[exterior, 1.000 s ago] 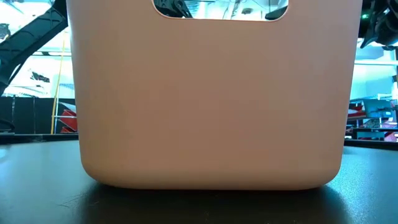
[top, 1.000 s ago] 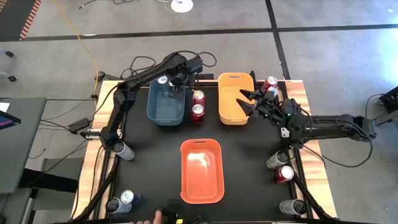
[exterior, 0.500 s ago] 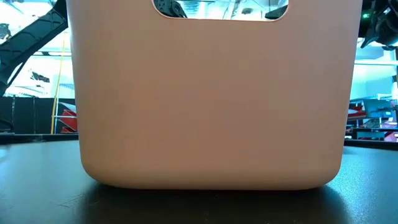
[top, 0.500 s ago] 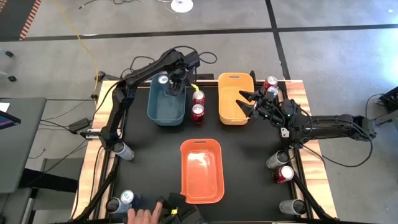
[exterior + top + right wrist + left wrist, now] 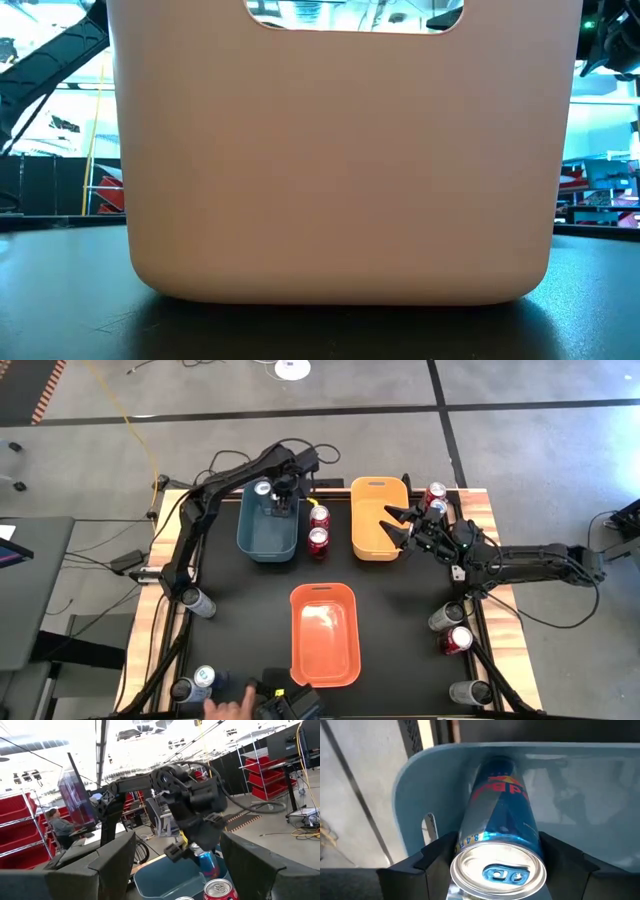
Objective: Sort soda cans
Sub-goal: Put the middle left blue soda can into the blue bin, then put the top blue soda can into the blue bin
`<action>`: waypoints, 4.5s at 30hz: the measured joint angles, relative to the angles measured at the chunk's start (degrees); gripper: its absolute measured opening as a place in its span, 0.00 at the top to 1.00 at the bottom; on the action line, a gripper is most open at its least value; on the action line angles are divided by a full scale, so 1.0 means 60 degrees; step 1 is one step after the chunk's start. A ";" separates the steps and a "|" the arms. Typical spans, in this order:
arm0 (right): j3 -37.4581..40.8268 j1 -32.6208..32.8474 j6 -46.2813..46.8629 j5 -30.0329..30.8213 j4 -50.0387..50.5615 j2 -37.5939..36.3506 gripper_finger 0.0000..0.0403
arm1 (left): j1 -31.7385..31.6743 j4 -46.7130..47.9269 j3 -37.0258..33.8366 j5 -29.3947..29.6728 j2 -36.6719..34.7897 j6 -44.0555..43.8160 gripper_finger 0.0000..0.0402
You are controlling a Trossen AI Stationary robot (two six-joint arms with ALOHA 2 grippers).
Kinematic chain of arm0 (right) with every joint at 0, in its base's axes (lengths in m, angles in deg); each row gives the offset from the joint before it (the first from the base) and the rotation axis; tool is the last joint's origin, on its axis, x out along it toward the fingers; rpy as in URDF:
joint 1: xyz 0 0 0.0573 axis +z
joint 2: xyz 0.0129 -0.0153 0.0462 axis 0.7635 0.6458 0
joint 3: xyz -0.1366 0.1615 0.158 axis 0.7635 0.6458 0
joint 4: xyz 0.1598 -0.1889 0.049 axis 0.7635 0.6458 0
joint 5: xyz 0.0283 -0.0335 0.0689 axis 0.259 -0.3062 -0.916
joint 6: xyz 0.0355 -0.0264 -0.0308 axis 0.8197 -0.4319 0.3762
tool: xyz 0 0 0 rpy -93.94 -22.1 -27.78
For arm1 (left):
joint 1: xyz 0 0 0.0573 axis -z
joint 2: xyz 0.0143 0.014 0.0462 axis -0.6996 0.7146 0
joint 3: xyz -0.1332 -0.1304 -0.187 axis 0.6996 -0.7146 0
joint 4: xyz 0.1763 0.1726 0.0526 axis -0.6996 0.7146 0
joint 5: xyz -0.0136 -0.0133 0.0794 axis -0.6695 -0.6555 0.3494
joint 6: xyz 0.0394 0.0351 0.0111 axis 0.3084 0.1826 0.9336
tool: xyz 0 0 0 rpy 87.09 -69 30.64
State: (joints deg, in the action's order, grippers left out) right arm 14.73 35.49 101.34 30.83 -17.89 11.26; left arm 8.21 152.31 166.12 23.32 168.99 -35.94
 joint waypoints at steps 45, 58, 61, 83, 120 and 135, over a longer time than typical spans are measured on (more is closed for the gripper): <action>0.0000 -0.0018 0.0011 0.0000 -0.0011 0.0000 0.24 | 0.1548 0.0730 0.1338 0.2205 -0.0107 -0.2676 0.12; 0.0000 0.0255 0.0266 -0.0005 -0.0555 0.0299 0.24 | 0.3286 0.1453 0.2363 0.2482 -0.0533 -0.3851 0.12; -0.0128 0.0478 0.0196 -0.0029 -0.0729 0.0602 0.24 | 0.3521 0.1503 0.2210 0.2506 -0.1032 -0.4265 0.12; -0.1231 0.1967 -0.1172 0.0323 0.1836 -0.0272 0.24 | 0.6798 0.1500 0.2138 0.2043 -0.4772 -0.7894 0.12; -0.7027 -0.3766 0.2324 0.3325 1.8074 0.1188 0.39 | 0.7846 -0.7410 -1.1492 0.2708 -1.2051 -0.8811 0.12; -0.7119 -0.5711 0.1056 0.1552 1.8408 0.2426 0.39 | 0.7291 -1.0909 -1.4603 0.2728 -1.2516 -0.8302 0.12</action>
State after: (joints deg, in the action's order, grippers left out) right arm -27.98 1.22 107.67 40.14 92.56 25.81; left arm 51.95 86.86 78.50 39.68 93.90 -85.75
